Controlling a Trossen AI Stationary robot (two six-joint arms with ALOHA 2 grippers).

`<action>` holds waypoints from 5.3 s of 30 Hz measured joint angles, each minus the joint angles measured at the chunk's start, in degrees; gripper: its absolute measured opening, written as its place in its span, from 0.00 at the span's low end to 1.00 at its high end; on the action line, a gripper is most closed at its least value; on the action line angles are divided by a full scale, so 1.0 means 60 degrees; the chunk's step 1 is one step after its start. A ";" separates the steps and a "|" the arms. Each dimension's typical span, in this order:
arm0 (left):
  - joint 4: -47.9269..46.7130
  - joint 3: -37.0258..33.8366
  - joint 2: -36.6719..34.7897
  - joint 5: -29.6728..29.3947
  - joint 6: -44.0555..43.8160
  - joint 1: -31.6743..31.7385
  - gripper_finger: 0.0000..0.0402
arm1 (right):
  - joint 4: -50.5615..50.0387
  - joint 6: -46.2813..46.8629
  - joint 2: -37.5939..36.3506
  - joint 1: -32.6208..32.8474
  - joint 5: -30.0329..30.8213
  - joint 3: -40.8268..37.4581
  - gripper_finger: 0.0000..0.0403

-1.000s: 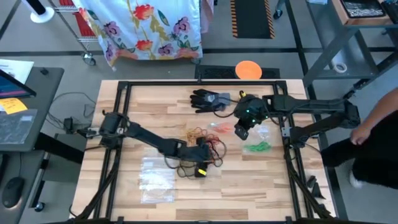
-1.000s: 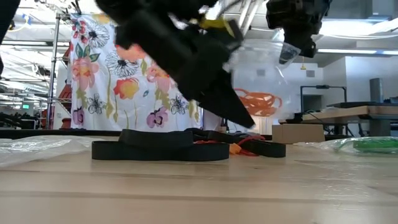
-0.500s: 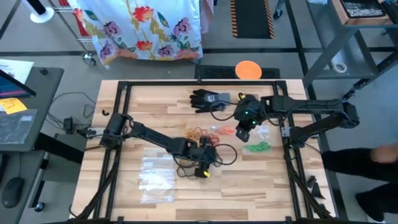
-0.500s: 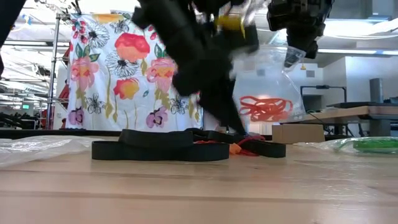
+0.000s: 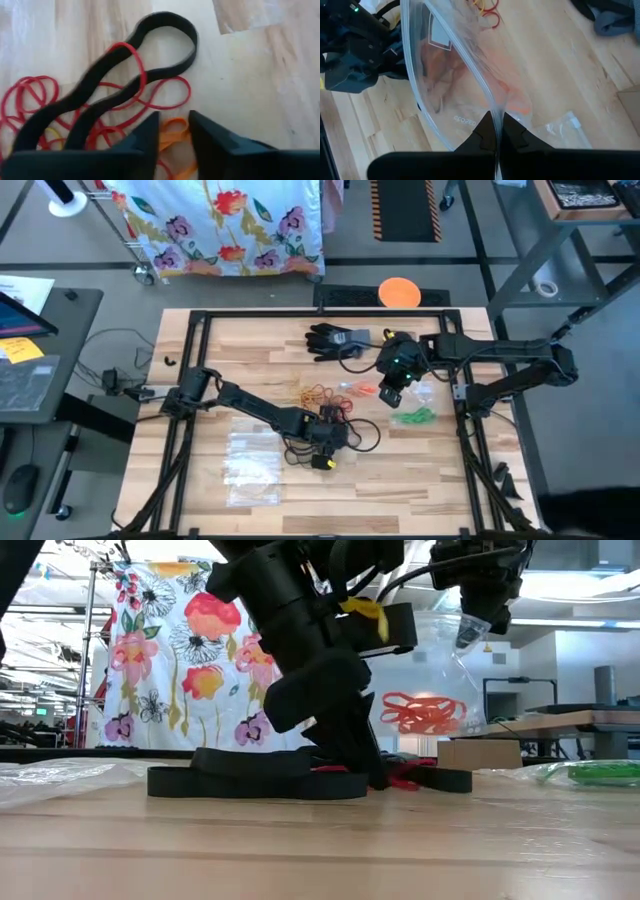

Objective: Sort rubber bands
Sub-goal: Put the orange rubber band into the transparent zip bag

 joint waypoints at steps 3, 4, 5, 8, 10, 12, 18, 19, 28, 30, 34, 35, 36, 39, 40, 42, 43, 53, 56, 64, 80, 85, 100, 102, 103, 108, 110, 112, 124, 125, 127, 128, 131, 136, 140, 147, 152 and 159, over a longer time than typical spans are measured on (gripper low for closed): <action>-0.0107 0.0185 0.0009 -0.0172 -0.0014 -0.0070 0.04 | 0.0001 0.0000 -0.0001 -0.0004 0.0000 0.0000 0.00; -0.0210 0.0318 -0.0008 -0.0398 -0.0002 -0.0136 0.03 | -0.0003 0.0004 0.0002 -0.0004 0.0000 0.0000 0.00; -0.0270 0.0474 -0.0027 -0.0626 0.0058 -0.0204 0.03 | -0.0005 0.0004 0.0003 -0.0004 0.0000 0.0000 0.00; -0.0424 0.1095 -0.0292 -0.1153 0.0362 -0.0519 0.01 | 0.0010 0.0012 0.0003 -0.0001 0.0000 0.0000 0.00; -0.0491 0.1573 -0.0462 -0.1458 0.0440 -0.0792 0.01 | 0.0028 0.0100 0.0003 -0.0007 0.0000 0.0000 0.00; -0.0855 0.1893 -0.0614 -0.1981 0.0550 -0.1077 0.01 | 0.0050 0.0216 0.0003 -0.0004 0.0000 0.0000 0.00; -0.1098 0.2392 -0.1271 -0.3878 0.0661 -0.1722 0.00 | 0.0068 0.0251 0.0003 -0.0004 0.0000 0.0000 0.00; -0.1211 0.2401 -0.1424 -0.4073 0.0645 -0.1779 0.00 | 0.0078 0.0250 0.0003 -0.0004 0.0000 0.0000 0.00; -0.1437 0.2382 -0.2538 -0.5068 0.0067 -0.1690 0.00 | 0.0066 0.0251 0.0003 -0.0004 0.0000 0.0000 0.00; -0.1364 0.2379 -0.2643 -0.4708 -0.0169 -0.1687 0.00 | 0.0069 0.0251 0.0003 -0.0004 0.0000 0.0000 0.00; -0.2262 0.2377 -0.2654 -0.3808 -0.0935 -0.1414 0.00 | 0.0066 0.0248 0.0003 -0.0004 0.0000 0.0000 0.00; -0.2342 0.2368 -0.2626 -0.3722 -0.1213 -0.1369 0.00 | 0.0065 0.0248 0.0003 -0.0004 0.0000 0.0000 0.00; -0.2248 0.2362 -0.2603 -0.3628 -0.1329 -0.1344 0.00 | 0.0064 0.0249 0.0003 -0.0004 0.0000 0.0000 0.00; -0.1569 0.2388 -0.2674 -0.1956 -0.1232 -0.1338 0.00 | 0.0066 0.0251 0.0003 -0.0004 0.0000 0.0000 0.00; -0.1688 0.2393 -0.2681 -0.1245 -0.1235 -0.1271 0.00 | 0.0066 0.0251 0.0003 -0.0004 0.0000 0.0000 0.00; -0.2340 0.2387 -0.2658 -0.1105 -0.1786 -0.1145 0.00 | 0.0069 0.0248 0.0003 -0.0004 0.0000 0.0000 0.00; -0.2577 0.2371 -0.2634 -0.1149 -0.2069 -0.1055 0.00 | 0.0070 0.0250 0.0002 -0.0004 0.0000 0.0000 0.00; -0.2486 0.2371 -0.2648 -0.1593 -0.1681 -0.0871 0.00 | 0.0076 0.0249 0.0003 -0.0004 0.0000 0.0000 0.00; -0.1272 0.2371 -0.2648 -0.0715 -0.0809 -0.0860 0.00 | 0.0084 0.0251 0.0003 -0.0004 0.0000 0.0000 0.00; 0.0620 0.2371 -0.2648 -0.2700 0.1978 -0.0270 0.00 | 0.0391 0.0262 0.0003 0.0002 0.0000 0.0000 0.00; 0.0349 0.2371 -0.2647 -0.1766 0.2230 0.1307 0.00 | 0.0545 0.0250 0.0003 -0.0005 0.0000 0.0000 0.00; 0.0465 0.2371 -0.2647 -0.1734 0.2519 0.1479 0.00 | 0.0546 0.0240 0.0003 -0.0007 0.0000 0.0000 0.00; 0.0423 0.2371 -0.2645 -0.0966 0.2181 0.1775 0.00 | 0.0601 -0.0007 0.0003 -0.0007 0.0003 0.0000 0.00; 0.0254 0.2371 -0.2645 -0.0944 0.2117 0.1761 0.00 | 0.0605 -0.0007 0.0003 -0.0007 0.0002 0.0000 0.00; 0.0160 0.2371 -0.2645 -0.0933 0.2093 0.1756 0.00 | 0.0607 -0.0007 0.0003 -0.0007 0.0000 0.0000 0.00; 0.0140 0.2371 -0.2645 -0.0940 0.2097 0.1781 0.00 | 0.0619 -0.0004 0.0003 -0.0007 0.0003 0.0000 0.00; 0.0105 0.2371 -0.2645 -0.0937 0.2071 0.1778 0.00 | 0.0616 -0.0006 0.0003 -0.0007 0.0002 0.0000 0.00; 0.0030 0.2371 -0.2645 -0.0895 0.2076 0.1766 0.03 | 0.0619 -0.0004 0.0003 -0.0007 0.0004 0.0000 0.00; -0.0215 0.2371 -0.2641 -0.0951 0.1833 0.1697 0.39 | 0.0627 -0.0007 0.0003 -0.0007 0.0000 0.0000 0.00; -0.0255 0.2371 -0.2679 -0.0954 0.1846 0.1643 0.39 | 0.0627 -0.0007 0.0003 -0.0007 0.0000 0.0000 0.00; -0.0712 0.2371 -0.2803 -0.0951 0.1826 0.1455 0.39 | 0.0619 -0.0004 0.0003 -0.0007 0.0000 0.0000 0.00; -0.1072 0.2371 -0.2902 -0.0949 0.1728 0.1324 0.38 | 0.0630 -0.0004 0.0003 -0.0007 0.0000 0.0000 0.00; -0.2806 0.2375 -0.3060 -0.0798 0.1034 0.0918 0.37 | 0.0617 -0.0004 0.0003 -0.0004 0.0000 0.0000 0.00; -0.3622 0.1436 -0.2919 -0.0563 -0.0472 0.0128 0.35 | 0.0621 -0.0004 0.0003 -0.0004 0.0000 0.0000 0.00; -0.2360 -0.0060 -0.2922 -0.0767 -0.0834 -0.0532 0.35 | 0.0602 -0.0003 0.0003 -0.0004 0.0000 0.0000 0.00; 0.2169 -0.2656 -0.2786 -0.1414 -0.0134 -0.0617 0.35 | 0.0912 0.0087 0.0003 -0.0004 0.0002 0.0000 0.00; 0.3537 -0.3522 -0.2804 -0.1624 -0.2021 0.0087 0.35 | 0.1419 0.0062 0.0003 -0.0022 0.0000 0.0002 0.00; 0.3973 -0.3710 -0.2599 -0.1441 -0.2684 0.0309 0.35 | 0.1747 0.0047 -0.0001 0.0011 0.0003 0.0004 0.00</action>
